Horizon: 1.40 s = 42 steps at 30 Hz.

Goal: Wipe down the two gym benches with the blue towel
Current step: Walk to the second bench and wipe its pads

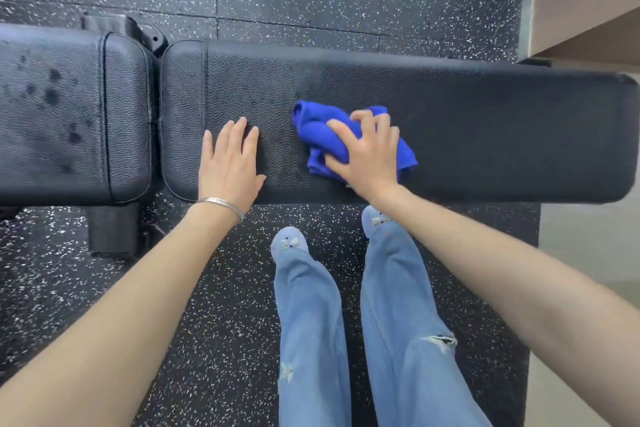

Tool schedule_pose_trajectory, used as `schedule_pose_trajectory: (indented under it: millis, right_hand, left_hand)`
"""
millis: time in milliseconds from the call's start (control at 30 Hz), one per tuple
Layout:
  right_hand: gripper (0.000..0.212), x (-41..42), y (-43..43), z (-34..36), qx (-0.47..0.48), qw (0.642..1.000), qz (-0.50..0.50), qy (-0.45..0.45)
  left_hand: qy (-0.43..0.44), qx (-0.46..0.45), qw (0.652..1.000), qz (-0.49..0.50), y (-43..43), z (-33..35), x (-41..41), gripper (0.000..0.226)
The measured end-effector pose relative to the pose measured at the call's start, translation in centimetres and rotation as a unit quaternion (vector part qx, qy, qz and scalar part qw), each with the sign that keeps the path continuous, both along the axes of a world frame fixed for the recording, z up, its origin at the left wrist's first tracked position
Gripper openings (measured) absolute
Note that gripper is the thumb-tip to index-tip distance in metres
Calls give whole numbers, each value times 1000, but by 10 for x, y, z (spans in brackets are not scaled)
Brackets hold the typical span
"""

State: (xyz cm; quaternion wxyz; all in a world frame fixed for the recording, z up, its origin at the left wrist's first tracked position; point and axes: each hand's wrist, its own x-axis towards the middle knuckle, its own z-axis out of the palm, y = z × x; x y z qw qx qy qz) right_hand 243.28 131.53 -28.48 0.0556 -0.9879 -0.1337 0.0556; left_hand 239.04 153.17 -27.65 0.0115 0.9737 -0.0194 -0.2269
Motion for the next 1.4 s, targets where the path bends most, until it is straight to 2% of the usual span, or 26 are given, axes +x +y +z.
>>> schedule_pose_trajectory:
  millis: [67,133,200,233,267,400,500,633,867,1067,1133,1167,1233,1267,1300,1333,1400]
  right_hand:
    - [52,-53,-5,-1,19,995,95,-6]
    - [54,-84,-9,-5,-15,973,228,31]
    - [38,-86,-12,-8,-63,929,361,47]
    - [26,-80,-13,-8,-73,915,394,37]
    - [24,-72,-13,-9,-66,908,413,16]
    - [42,-47,-14,-11,-31,898,438,-34]
    - [46,-34,-14,-10,-26,877,478,-23]
    - [30,-15,-10,-9,-13,849,528,-6]
    - [38,49,28,-3,-5,847,530,33]
    - [30,103,46,-2,28,898,439,-15]
    - [32,114,50,-2,32,928,369,-34]
    - [34,116,53,-3,37,953,299,-41]
    - [39,115,65,-5,33,997,70,-11]
    - [40,112,75,-7,42,997,-57,12]
    - [41,107,84,-8,52,988,-140,26]
    - [40,100,91,-7,54,985,-164,26]
    - [39,79,88,-6,81,993,-91,-1]
  left_hand:
    - [4,-3,1000,0,1,0,-1,82]
    - [9,-7,1000,-2,2,1,-1,83]
    - [15,-4,1000,-7,6,3,-3,82]
    - [17,0,1000,-8,9,5,-4,81]
    - [19,3,1000,-4,12,7,-4,81]
    - [25,14,999,13,28,11,0,80]
    - [23,21,999,28,39,13,6,81]
    - [29,19,999,41,46,13,10,79]
    - [46,18,995,83,46,12,8,80]
    - [52,8,995,81,49,15,18,81]
    - [51,6,996,79,52,15,22,81]
    - [51,5,996,79,53,15,24,82]
    - [48,6,995,83,55,14,27,83]
    - [48,8,995,84,55,14,29,84]
    - [49,11,995,84,55,14,30,85]
    - [48,12,995,84,55,14,31,86]
    - [53,13,995,86,55,14,34,88]
